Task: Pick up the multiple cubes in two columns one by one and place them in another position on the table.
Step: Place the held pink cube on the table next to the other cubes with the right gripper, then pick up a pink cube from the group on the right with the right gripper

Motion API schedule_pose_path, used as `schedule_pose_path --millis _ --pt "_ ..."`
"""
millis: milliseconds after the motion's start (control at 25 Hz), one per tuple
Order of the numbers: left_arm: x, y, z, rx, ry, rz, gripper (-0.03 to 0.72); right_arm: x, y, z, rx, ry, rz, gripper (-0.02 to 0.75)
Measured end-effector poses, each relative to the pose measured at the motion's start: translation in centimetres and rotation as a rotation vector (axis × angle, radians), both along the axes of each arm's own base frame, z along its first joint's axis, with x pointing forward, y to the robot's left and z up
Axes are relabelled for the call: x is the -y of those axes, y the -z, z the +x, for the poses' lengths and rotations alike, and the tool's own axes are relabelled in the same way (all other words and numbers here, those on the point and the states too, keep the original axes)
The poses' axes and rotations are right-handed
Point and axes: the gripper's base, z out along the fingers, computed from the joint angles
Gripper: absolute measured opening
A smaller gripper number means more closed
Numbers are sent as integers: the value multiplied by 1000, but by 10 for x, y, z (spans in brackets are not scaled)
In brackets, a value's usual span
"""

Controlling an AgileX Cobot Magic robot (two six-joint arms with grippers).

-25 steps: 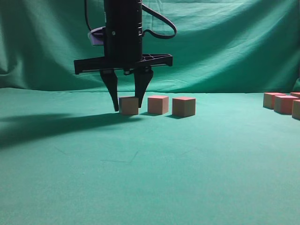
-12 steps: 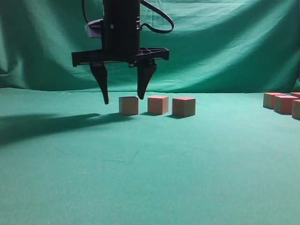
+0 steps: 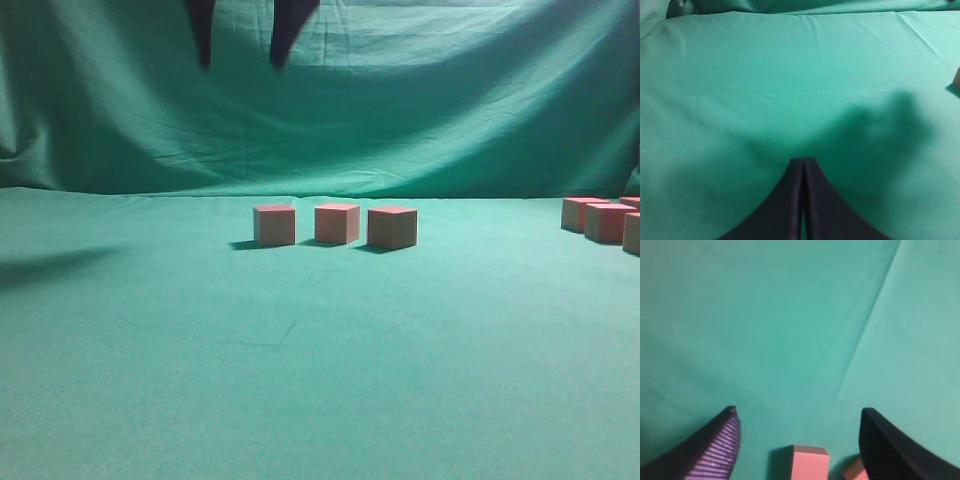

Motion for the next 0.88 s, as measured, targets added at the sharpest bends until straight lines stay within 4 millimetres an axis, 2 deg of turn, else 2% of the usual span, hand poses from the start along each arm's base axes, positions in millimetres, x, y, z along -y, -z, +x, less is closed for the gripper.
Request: schedule_pose_path --millis 120,200,320,440,520,600,720,880 --pt "0 0 0 0 0 0 0 18 -63 -18 99 -46 57 463" --pt "0 0 0 0 0 0 0 40 -107 -33 166 -45 109 463" --pt "0 0 0 0 0 0 0 88 -170 -61 259 -13 185 463" --pt "0 0 0 0 0 0 0 141 -203 -84 301 51 202 463" --pt "0 0 0 0 0 0 0 173 -209 -98 298 102 186 463" --pt "0 0 0 0 0 0 0 206 -205 -111 278 164 155 463" --pt "0 0 0 0 0 0 0 246 -185 -128 219 255 96 463" --pt "0 0 0 0 0 0 0 288 -140 -147 99 378 7 463"
